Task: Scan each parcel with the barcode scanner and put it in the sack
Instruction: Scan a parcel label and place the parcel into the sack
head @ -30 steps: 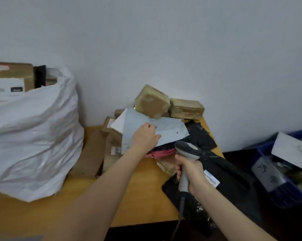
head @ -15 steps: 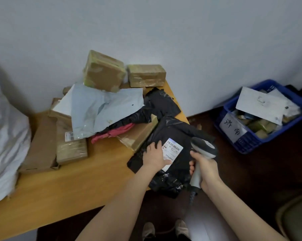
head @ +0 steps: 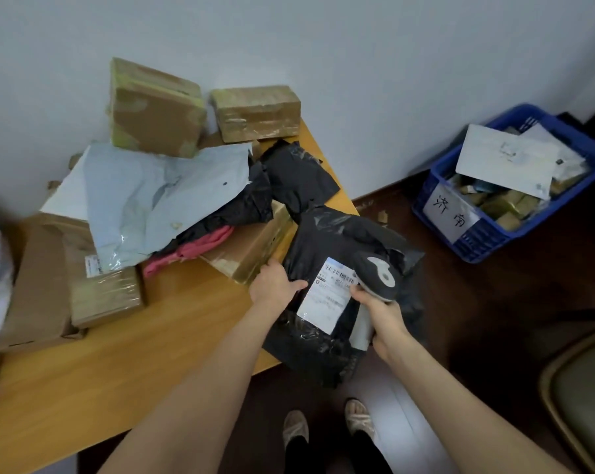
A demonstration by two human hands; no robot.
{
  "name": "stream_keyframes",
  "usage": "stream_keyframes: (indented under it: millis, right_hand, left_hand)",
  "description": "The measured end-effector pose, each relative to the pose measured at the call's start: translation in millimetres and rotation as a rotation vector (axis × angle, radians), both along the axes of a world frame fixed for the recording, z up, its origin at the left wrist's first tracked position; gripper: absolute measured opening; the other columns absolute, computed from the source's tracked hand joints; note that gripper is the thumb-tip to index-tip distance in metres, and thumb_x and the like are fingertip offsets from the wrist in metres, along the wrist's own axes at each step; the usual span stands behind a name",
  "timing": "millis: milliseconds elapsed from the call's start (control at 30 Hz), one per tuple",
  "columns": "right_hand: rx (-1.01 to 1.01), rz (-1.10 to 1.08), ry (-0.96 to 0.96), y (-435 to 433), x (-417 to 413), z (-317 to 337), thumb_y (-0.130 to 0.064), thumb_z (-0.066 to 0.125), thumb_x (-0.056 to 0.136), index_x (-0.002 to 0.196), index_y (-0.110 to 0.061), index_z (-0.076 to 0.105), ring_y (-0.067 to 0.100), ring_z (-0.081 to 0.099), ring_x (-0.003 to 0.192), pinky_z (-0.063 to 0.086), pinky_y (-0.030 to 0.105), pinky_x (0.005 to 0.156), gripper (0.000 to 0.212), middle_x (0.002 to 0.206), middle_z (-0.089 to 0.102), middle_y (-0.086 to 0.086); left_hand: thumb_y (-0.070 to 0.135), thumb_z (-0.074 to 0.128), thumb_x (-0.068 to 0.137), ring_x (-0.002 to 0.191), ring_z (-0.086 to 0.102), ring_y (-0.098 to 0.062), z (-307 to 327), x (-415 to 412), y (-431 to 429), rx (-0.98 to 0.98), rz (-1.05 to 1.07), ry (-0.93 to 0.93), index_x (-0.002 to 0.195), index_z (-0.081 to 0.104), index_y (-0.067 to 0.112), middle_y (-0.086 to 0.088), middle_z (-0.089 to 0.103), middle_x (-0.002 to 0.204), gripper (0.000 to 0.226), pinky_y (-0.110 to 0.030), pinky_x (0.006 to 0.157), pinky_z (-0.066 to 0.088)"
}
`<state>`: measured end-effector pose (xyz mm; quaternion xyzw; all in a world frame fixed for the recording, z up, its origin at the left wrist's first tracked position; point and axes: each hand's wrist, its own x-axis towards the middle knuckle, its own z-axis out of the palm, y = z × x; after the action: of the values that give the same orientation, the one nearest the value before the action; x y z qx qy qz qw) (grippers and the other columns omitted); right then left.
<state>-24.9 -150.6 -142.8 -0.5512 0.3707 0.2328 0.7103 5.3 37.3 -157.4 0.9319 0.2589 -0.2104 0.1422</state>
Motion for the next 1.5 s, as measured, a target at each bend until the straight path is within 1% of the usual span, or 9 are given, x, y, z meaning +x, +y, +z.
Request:
stream_keyframes:
  millis: [100, 267, 433, 533, 667, 800, 1000, 1233, 1500]
  right_hand:
    - [0.05, -0.014, 0.0, 1.4, -0.4, 1.9, -0.01, 0.077, 0.08, 0.104, -0.004, 0.07, 0.028, 0.067, 0.103, 0.051, 0.047, 0.097, 0.026, 0.106, 0.073, 0.01]
    - [0.156, -0.031, -0.039, 14.4, 6.3, 20.0, -0.01, 0.077, 0.081, 0.1, -0.008, 0.071, 0.028, 0.063, 0.111, 0.047, 0.049, 0.102, 0.021, 0.114, 0.07, 0.01]
    - [0.195, 0.001, -0.104, 26.5, 12.2, 52.9, -0.012, 0.077, 0.081, 0.098, -0.014, 0.07, 0.025, 0.064, 0.103, 0.051, 0.046, 0.096, 0.018, 0.106, 0.071, 0.006]
    - [0.186, 0.042, -0.123, 25.7, 7.3, 65.6, -0.014, 0.075, 0.083, 0.097, -0.016, 0.069, 0.026, 0.061, 0.103, 0.049, 0.051, 0.098, 0.015, 0.11, 0.067, 0.007]
    - [0.249, 0.12, -0.143, 24.0, -3.6, 84.4, -0.017, 0.071, 0.088, 0.098, -0.01, 0.067, 0.022, 0.068, 0.077, 0.055, 0.039, 0.073, 0.013, 0.095, 0.071, 0.01]
    - [0.228, 0.12, -0.187, 29.9, -17.9, 112.8, -0.016, 0.07, 0.088, 0.091, -0.004, 0.065, 0.014, 0.055, 0.043, 0.048, 0.023, 0.045, 0.013, 0.059, 0.065, 0.01]
    - [0.112, 0.246, -0.355, 55.3, -50.7, 157.9, -0.013, 0.071, 0.087, 0.081, -0.002, 0.066, 0.016, 0.049, 0.039, 0.042, 0.027, 0.043, 0.014, 0.051, 0.059, 0.012]
    - [0.064, 0.405, -0.43, 81.5, -81.5, 184.2, -0.013, 0.073, 0.085, 0.073, -0.004, 0.065, 0.017, 0.05, 0.04, 0.041, 0.027, 0.044, 0.016, 0.051, 0.06, 0.012]
    - [-0.024, 0.537, -0.484, 99.7, -96.1, 194.6, -0.016, 0.075, 0.081, 0.057, -0.007, 0.064, 0.017, 0.048, 0.038, 0.039, 0.028, 0.043, 0.028, 0.048, 0.058, 0.011]
  left_hand:
    - [0.053, 0.067, 0.083, 0.082, 0.059, -0.023, 13.3, -0.4, -2.3, 0.024, -0.053, -0.079, 0.096, 0.056, 0.012, -0.003, 0.063, 0.095, 0.044, -0.032, 0.06, 0.044]
    - [0.052, 0.061, 0.087, 0.104, 0.053, -0.025, 69.2, 16.4, 1.6, 0.167, -0.188, -0.419, 0.108, 0.06, 0.017, -0.003, 0.055, 0.11, 0.041, -0.036, 0.071, 0.044]
    - [0.044, 0.061, 0.089, 0.083, 0.06, -0.025, 146.9, 38.8, 33.4, 0.161, -0.062, -0.597, 0.091, 0.052, 0.019, 0.005, 0.054, 0.077, 0.026, -0.029, 0.053, 0.034]
    - [0.04, 0.062, 0.087, 0.086, 0.061, -0.026, 174.4, 40.5, 49.7, 0.128, -0.016, -0.627, 0.095, 0.053, 0.02, 0.001, 0.061, 0.085, 0.024, -0.03, 0.059, 0.036]
    - [0.036, 0.07, 0.083, 0.095, 0.063, -0.025, 197.0, 29.5, 72.2, -0.07, 0.069, -0.609, 0.11, 0.066, 0.021, -0.002, 0.069, 0.102, 0.031, -0.032, 0.071, 0.042]
    - [0.024, 0.074, 0.084, 0.087, 0.064, -0.024, 207.4, 6.6, 90.5, -0.452, 0.3, -0.6, 0.107, 0.069, 0.003, -0.013, 0.071, 0.101, 0.031, -0.036, 0.081, 0.051]
    - [0.017, 0.068, 0.089, 0.079, 0.068, -0.018, 211.5, -40.1, 112.0, -0.947, 0.672, -0.571, 0.107, 0.065, 0.01, -0.003, 0.072, 0.091, 0.02, -0.028, 0.058, 0.053]
    - [0.015, 0.067, 0.089, 0.079, 0.067, -0.013, 198.9, -82.6, 139.5, -1.054, 0.803, -0.69, 0.096, 0.064, 0.014, 0.003, 0.071, 0.086, 0.007, -0.023, 0.053, 0.052]
    - [0.018, 0.068, 0.089, 0.095, 0.063, -0.02, 189.4, -99.0, 167.3, -1.019, 0.826, -0.734, 0.121, 0.061, 0.008, 0.0, 0.068, 0.101, 0.034, -0.033, 0.076, 0.051]
